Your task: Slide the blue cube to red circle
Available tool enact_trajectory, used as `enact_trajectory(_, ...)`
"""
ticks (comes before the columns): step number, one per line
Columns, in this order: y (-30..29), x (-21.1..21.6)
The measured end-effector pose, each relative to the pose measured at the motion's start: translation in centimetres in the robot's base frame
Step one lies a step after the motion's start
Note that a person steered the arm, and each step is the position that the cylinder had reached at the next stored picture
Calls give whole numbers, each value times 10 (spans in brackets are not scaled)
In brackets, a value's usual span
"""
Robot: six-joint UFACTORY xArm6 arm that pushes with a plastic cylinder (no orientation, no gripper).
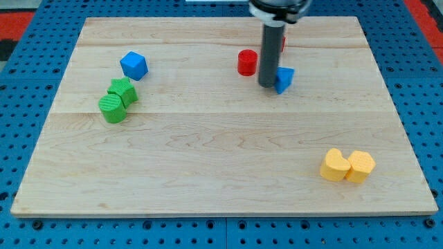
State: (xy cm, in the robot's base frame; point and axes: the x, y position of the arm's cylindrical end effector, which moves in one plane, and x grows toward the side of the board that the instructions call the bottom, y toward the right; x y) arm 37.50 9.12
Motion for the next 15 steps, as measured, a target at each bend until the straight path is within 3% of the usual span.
enact_trajectory(3,103,3)
enact_trajectory(5,-58,43)
enact_trajectory(6,-115,29)
enact_trajectory(8,-162,-61)
enact_trajectory(9,-215,-96)
enact_trajectory(10,-303,-98)
enact_trajectory(11,-321,-72)
enact_trajectory(12,-294,-44)
enact_trajectory(15,-217,-35)
